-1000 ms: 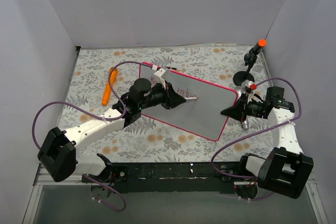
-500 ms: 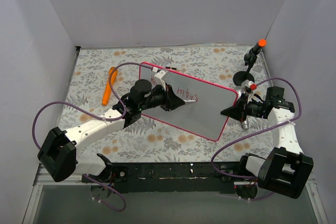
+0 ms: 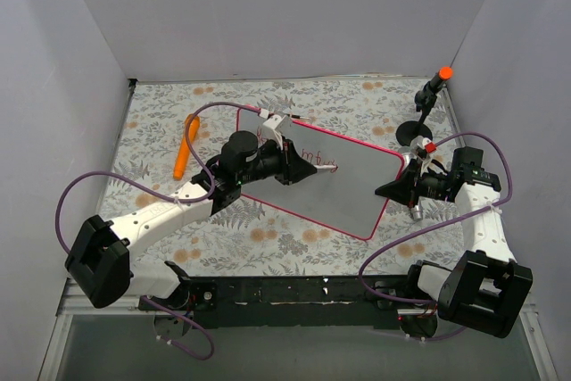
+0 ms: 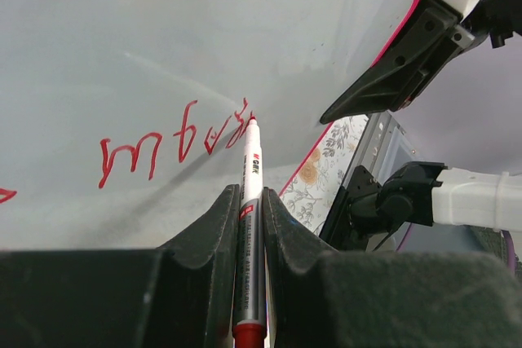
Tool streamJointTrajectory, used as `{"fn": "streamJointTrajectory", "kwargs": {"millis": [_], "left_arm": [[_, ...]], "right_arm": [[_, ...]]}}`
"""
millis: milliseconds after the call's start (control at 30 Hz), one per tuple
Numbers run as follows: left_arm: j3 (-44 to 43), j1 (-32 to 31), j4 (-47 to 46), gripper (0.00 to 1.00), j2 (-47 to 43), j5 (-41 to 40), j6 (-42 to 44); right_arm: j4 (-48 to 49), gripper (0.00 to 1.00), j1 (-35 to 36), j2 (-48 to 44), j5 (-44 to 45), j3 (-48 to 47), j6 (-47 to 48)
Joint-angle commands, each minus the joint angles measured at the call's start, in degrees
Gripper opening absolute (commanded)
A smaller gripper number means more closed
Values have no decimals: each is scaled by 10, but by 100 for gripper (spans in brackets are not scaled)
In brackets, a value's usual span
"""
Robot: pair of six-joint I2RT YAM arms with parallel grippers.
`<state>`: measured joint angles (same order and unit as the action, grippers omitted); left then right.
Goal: Write a sentence on the whiteboard
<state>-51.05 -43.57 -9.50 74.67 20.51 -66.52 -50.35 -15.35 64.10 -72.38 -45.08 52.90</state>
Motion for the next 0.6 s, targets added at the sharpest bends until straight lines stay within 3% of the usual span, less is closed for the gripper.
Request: {"fn": "streamJointTrajectory", "kwargs": {"millis": [0,567], "left_arm": [[-28,7,-18,0,2,-8,2],[-34,8,-3,0,23,17,3]], "right_arm": [[24,1,3,-7,52,-1,33],[24,1,4,-6,54,-1,33]]}}
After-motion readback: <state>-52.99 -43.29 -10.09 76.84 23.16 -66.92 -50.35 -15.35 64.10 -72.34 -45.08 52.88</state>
